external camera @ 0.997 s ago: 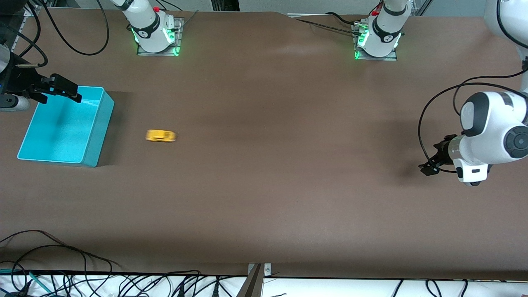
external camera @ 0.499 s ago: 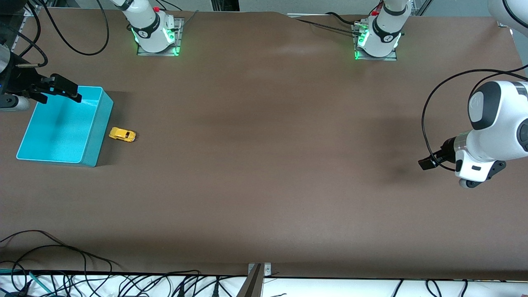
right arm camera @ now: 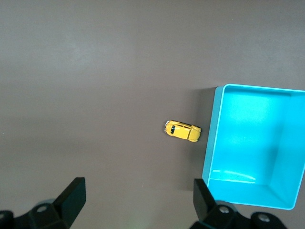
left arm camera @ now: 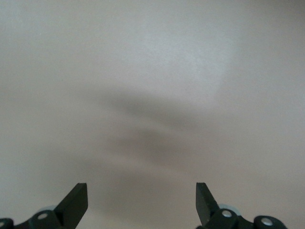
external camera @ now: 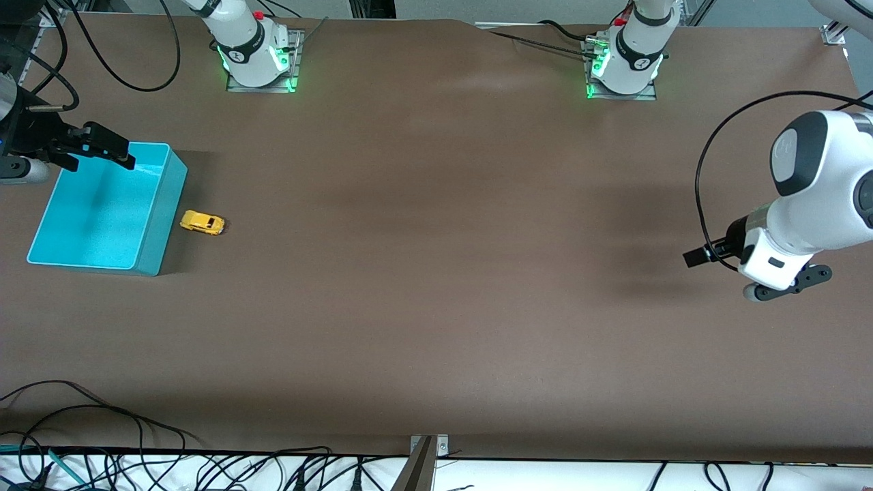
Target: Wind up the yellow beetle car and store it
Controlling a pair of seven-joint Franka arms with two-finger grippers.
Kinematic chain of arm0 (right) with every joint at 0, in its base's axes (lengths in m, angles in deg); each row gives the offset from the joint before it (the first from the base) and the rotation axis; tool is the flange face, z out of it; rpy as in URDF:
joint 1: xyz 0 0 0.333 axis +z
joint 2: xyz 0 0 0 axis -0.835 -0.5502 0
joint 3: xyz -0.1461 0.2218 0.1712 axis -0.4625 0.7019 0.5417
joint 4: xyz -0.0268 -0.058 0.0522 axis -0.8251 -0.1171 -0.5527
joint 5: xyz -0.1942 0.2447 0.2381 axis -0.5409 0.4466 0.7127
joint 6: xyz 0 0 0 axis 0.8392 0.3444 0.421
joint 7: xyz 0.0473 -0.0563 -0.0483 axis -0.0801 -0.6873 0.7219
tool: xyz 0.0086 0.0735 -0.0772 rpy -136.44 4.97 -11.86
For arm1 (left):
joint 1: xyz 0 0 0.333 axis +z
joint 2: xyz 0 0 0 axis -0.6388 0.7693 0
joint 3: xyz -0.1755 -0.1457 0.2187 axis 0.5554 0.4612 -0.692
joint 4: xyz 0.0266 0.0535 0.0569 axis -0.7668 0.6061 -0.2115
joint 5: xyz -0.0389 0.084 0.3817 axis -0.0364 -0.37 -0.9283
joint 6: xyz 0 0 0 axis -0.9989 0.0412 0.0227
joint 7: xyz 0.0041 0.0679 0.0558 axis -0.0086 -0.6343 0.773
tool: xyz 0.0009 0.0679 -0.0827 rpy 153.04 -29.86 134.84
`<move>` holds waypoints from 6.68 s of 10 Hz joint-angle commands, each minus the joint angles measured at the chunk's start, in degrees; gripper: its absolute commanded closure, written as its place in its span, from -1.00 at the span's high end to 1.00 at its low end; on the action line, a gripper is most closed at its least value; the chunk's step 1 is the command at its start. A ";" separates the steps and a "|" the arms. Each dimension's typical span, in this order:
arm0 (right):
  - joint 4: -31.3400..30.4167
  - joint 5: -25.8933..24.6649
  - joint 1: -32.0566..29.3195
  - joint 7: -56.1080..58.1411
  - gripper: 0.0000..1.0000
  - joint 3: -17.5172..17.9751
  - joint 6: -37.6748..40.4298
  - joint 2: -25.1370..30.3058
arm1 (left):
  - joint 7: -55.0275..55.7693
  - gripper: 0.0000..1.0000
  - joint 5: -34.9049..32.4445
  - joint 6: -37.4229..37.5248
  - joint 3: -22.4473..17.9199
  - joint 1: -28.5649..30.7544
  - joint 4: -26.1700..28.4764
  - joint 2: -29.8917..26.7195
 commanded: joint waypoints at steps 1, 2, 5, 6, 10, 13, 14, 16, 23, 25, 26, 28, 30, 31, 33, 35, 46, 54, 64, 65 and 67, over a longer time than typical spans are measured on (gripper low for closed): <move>-0.11 0.99 -0.20 -0.45 1.00 -0.01 0.54 0.59 | -7.83 1.00 1.12 2.65 0.19 0.30 0.28 -2.65; -0.11 0.99 -0.20 -0.53 1.00 0.08 0.54 0.59 | -10.45 1.00 1.21 3.44 0.19 0.30 0.28 -3.87; -0.11 0.99 -0.29 -0.53 1.00 -0.18 0.63 0.42 | -11.80 1.00 1.21 8.18 0.11 0.30 0.71 -5.73; 0.15 0.81 -0.29 -0.36 1.00 -0.96 0.63 0.15 | -11.80 1.00 1.21 8.28 0.11 0.30 0.63 -5.73; 0.33 0.63 -0.55 -0.36 1.00 -1.76 0.54 -0.90 | -12.59 1.00 1.30 8.98 0.11 0.74 0.63 -5.64; 0.42 0.63 -0.55 -0.36 1.00 -2.29 0.02 -2.04 | -13.81 1.00 1.30 9.95 0.11 0.74 0.63 -5.64; 0.42 0.55 -0.55 -0.36 1.00 -2.29 -0.16 -2.39 | -13.91 1.00 1.30 10.13 0.02 0.83 0.63 -5.64; 0.42 0.37 -0.81 -0.36 1.00 -2.55 -0.07 -2.84 | -15.22 1.00 1.30 10.30 0.02 0.92 0.54 -5.73; -11.96 0.55 -0.73 -0.36 1.00 -2.38 -10.78 -1.87 | -15.58 1.00 1.30 10.39 0.02 1.00 0.45 -5.73; -15.47 0.28 -0.73 -0.36 1.00 -2.38 -14.55 -1.87 | -15.58 1.00 1.30 10.39 0.02 1.00 0.45 -5.64; -17.84 0.11 -0.81 -0.27 1.00 -2.38 -17.18 -1.87 | -15.58 1.00 1.30 10.39 0.02 1.00 0.45 -5.73; -20.66 -2.86 -0.73 1.39 1.00 -2.20 -20.28 -1.87 | -15.58 1.00 1.30 10.39 0.02 1.00 0.45 -5.73; -22.68 -4.29 -0.73 3.59 1.00 -1.85 -21.86 -1.87 | -15.58 1.00 1.30 10.39 0.02 1.00 0.45 -5.64; -24.61 -4.37 -0.73 3.77 1.00 -1.68 -23.78 -1.87 | -15.58 1.00 1.30 10.39 0.02 1.00 0.37 -5.64; -29.44 -5.51 -0.73 3.86 1.00 -0.62 -28.96 -1.87 | -15.67 1.00 1.30 10.39 0.02 1.00 0.36 -5.64; -32.96 -5.52 -0.73 2.99 1.00 -0.62 -33.36 -2.05 | -15.67 1.00 1.30 10.39 0.02 1.00 0.54 -5.64; -42.73 -4.81 -2.31 -30.81 1.00 -0.71 -42.08 -6.26 | -15.67 1.00 1.30 11.01 0.02 1.00 0.54 -5.73; -42.82 -4.73 -5.73 -70.70 1.00 -0.80 -51.91 -10.83 | -15.67 1.00 1.30 11.01 0.02 1.00 0.54 -5.64; -42.91 -5.08 -7.58 -77.53 1.00 -0.80 -56.14 -17.07 | -15.67 1.00 1.30 11.01 0.02 1.00 0.63 -5.64; -42.91 -5.08 -7.58 -77.44 0.92 -0.80 -56.15 -17.25 | -15.67 1.00 1.30 11.01 0.02 1.00 0.63 -5.64; -42.91 -4.90 -7.58 -77.53 -0.11 -0.80 -56.15 -17.25 | -15.67 1.00 1.30 11.01 0.02 1.00 0.54 -5.64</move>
